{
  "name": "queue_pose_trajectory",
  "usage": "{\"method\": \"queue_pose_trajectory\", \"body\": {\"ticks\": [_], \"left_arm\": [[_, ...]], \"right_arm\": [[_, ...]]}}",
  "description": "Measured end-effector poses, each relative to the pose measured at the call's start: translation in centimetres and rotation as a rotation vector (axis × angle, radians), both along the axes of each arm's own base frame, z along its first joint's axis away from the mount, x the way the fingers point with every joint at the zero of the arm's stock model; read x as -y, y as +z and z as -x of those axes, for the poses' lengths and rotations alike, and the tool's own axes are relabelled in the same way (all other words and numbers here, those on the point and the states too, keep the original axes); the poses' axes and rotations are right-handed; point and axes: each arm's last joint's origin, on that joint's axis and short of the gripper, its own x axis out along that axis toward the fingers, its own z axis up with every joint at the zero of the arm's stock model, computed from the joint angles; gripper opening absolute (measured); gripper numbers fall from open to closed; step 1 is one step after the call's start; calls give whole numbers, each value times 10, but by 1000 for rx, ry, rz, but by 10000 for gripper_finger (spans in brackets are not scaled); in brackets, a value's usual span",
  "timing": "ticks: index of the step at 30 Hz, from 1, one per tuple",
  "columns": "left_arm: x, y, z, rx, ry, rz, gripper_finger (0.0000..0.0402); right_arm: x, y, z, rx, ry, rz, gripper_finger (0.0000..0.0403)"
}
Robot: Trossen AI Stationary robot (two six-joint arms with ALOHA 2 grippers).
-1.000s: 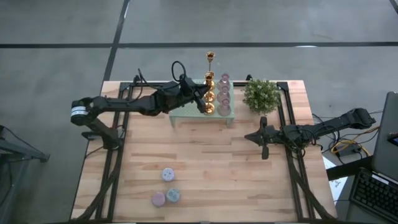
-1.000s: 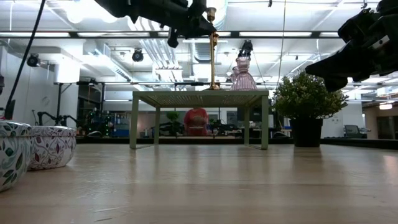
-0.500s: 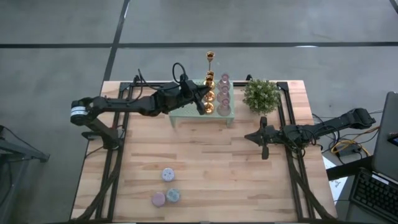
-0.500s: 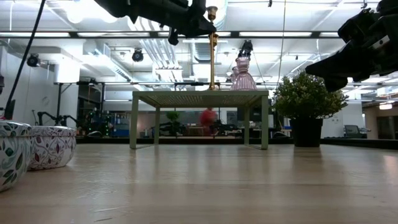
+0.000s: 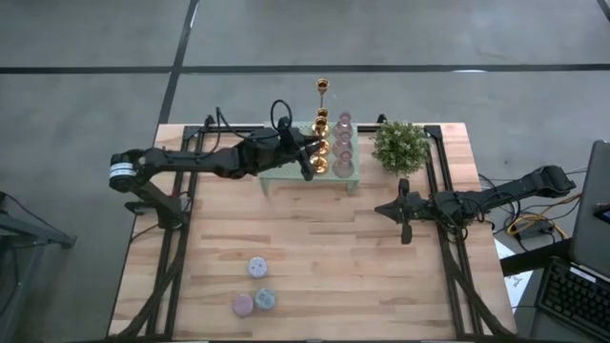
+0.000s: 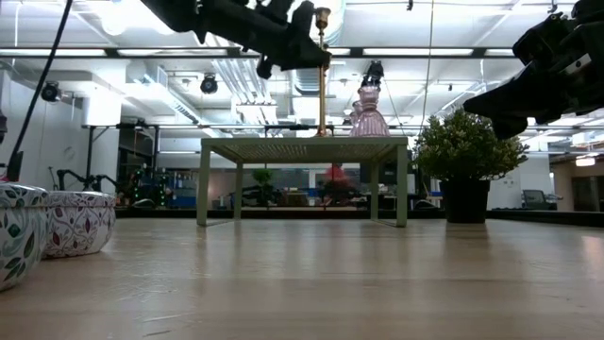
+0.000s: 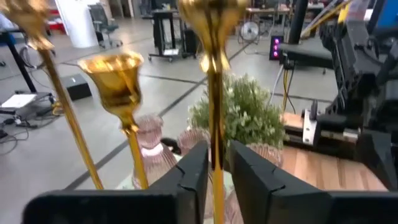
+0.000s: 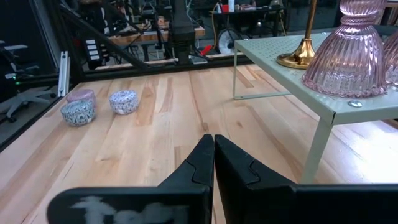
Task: Pick & Place candle stick holders
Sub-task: Put the gold candle holder on the shelf aligned with the other candle holder on the shelf, then put the red scented candle on the shelf
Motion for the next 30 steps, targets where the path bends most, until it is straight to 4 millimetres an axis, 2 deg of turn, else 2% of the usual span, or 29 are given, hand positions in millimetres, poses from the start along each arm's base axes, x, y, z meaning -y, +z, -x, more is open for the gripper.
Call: {"method": "queue_pose_trajectory", "body": {"ticks": [11, 20, 24, 30], "left_arm": [[7, -4, 5, -112, -30, 1, 144], [16, 0, 18, -195, -96, 39, 168], [29, -5, 22, -271, -129, 73, 167], [62, -17, 33, -363, -207, 68, 167]], "right_arm": [[0, 0, 0, -1, 0, 0, 8], [0, 0, 0, 0, 1, 0, 8], [0, 0, 0, -1, 1, 0, 8], [0, 0, 0, 0, 0, 0, 8]]}}
